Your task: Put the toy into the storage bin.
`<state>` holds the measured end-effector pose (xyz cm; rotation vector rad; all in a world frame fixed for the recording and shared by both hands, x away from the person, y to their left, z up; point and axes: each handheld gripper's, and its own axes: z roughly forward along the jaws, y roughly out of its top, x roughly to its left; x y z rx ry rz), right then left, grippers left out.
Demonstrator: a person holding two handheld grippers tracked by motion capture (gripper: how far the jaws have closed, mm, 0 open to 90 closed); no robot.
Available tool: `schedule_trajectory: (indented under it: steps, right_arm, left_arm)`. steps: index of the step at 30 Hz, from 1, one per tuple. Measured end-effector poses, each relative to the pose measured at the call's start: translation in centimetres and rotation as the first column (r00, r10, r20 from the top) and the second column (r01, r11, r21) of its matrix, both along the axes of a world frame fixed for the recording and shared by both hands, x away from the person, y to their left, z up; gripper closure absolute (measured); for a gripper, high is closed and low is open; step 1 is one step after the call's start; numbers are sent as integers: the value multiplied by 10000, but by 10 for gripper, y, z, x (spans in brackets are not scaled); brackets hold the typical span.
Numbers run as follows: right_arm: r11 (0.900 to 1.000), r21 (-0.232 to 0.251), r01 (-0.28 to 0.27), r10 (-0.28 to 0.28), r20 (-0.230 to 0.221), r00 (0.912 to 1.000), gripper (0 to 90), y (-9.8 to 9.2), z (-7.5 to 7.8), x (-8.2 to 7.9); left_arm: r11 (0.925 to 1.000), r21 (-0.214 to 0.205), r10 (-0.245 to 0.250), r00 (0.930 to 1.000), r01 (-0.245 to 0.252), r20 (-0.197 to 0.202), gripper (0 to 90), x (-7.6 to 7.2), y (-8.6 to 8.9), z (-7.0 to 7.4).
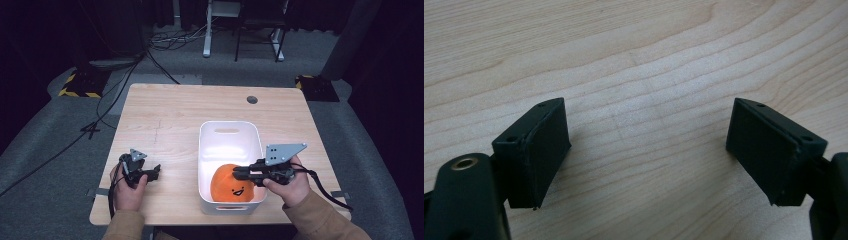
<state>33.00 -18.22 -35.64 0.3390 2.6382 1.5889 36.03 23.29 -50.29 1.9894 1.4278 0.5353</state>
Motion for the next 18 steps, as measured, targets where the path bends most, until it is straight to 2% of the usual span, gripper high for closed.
schedule_trajectory:
  steps: [7,9,15,18]
  right_arm:
    - [9968,-800,0,-38,-478,9988,817,-3,-14,0]
    - [9946,-1038,-2,-49,-490,9988,813,-4,-18,0]
    - [9935,-1138,-24,-40,-562,9984,794,-4,-18,-1]
    - [9940,-1093,4,-58,-492,9988,731,-3,-18,0]
  left_arm:
    - [10000,-25,-41,10000,40,-41,178,0,0,0]
    - [10000,-22,-26,10000,26,-24,178,0,0,0]
    - [10000,-18,-26,10000,26,-21,178,0,0,0]
    - [10000,0,-24,10000,24,-40,178,0,0,0]
